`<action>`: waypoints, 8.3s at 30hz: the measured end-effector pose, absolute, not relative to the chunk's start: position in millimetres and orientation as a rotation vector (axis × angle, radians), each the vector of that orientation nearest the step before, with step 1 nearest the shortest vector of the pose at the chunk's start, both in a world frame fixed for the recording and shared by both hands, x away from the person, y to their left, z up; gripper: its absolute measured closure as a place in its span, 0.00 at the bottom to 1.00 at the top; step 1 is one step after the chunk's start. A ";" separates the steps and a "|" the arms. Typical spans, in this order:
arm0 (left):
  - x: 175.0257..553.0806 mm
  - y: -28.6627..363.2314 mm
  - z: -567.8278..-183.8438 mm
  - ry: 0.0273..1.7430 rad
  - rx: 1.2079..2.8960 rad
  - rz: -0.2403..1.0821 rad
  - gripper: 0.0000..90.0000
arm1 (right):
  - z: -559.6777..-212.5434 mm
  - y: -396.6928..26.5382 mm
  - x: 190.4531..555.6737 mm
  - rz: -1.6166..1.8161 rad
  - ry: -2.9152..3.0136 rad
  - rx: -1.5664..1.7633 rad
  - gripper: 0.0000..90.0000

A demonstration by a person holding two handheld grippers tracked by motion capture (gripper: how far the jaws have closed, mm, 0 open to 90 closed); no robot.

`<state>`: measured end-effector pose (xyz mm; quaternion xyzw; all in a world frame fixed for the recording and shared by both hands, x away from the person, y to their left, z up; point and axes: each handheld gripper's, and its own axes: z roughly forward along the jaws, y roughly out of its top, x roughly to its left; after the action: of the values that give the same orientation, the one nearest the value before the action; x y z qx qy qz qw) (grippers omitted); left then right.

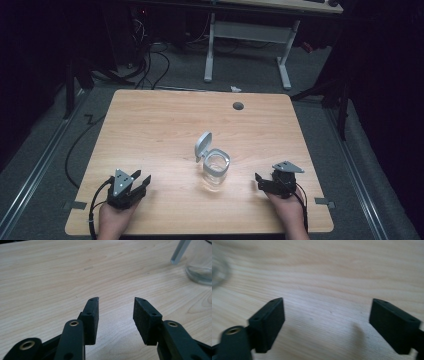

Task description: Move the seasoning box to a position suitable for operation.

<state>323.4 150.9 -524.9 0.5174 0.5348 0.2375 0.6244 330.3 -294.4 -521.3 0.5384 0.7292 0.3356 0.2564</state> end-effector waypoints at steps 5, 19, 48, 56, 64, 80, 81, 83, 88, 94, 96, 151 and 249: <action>325.8 149.4 -523.7 1.240 1.177 0.511 0.62 | -520.0 -290.0 322.5 0.984 1.978 1.421 0.39; 323.3 152.4 -521.0 1.211 1.189 0.475 0.54 | -507.8 -270.2 312.8 1.137 1.968 1.311 0.84; 321.8 148.4 -526.0 1.207 1.226 0.434 0.41 | -505.7 -210.2 358.8 1.133 2.092 1.195 1.00; 319.4 148.9 -524.5 1.210 1.214 0.419 0.43 | -506.4 -203.9 359.1 1.138 2.107 1.178 1.00; 320.5 146.8 -526.6 1.206 1.229 0.428 0.43 | -502.5 -202.1 346.3 1.164 2.113 1.150 1.00; 319.6 148.2 -523.5 1.214 1.201 0.402 0.44 | -509.6 -196.1 349.7 1.138 2.125 1.158 1.00; 319.6 148.5 -523.6 1.217 1.200 0.400 0.44 | -509.7 -195.6 349.7 1.139 2.128 1.156 1.00; 319.3 148.8 -524.3 1.222 1.196 0.396 0.45 | -509.4 -195.0 348.6 1.140 2.132 1.152 1.00; 319.7 145.9 -524.5 1.222 1.199 0.398 0.45 | -509.8 -193.7 342.8 1.151 2.135 1.130 1.00; 319.4 143.2 -524.9 1.207 1.218 0.399 0.45 | -510.9 -187.1 326.4 1.158 2.154 1.094 1.00; 319.8 143.0 -524.8 1.212 1.212 0.395 0.45 | -510.8 -185.7 324.2 1.158 2.158 1.091 1.00; 276.3 41.3 -527.0 1.005 1.368 0.201 0.76 | -512.6 -212.8 293.9 1.211 2.063 1.215 1.00; 284.7 52.8 -511.2 1.016 1.346 0.205 0.87 | -461.2 -190.0 316.6 1.353 2.017 1.026 0.98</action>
<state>284.7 52.8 -511.2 0.5949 0.4490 0.0905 0.6605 316.6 -190.0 -461.2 0.3769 0.7407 0.4968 0.2500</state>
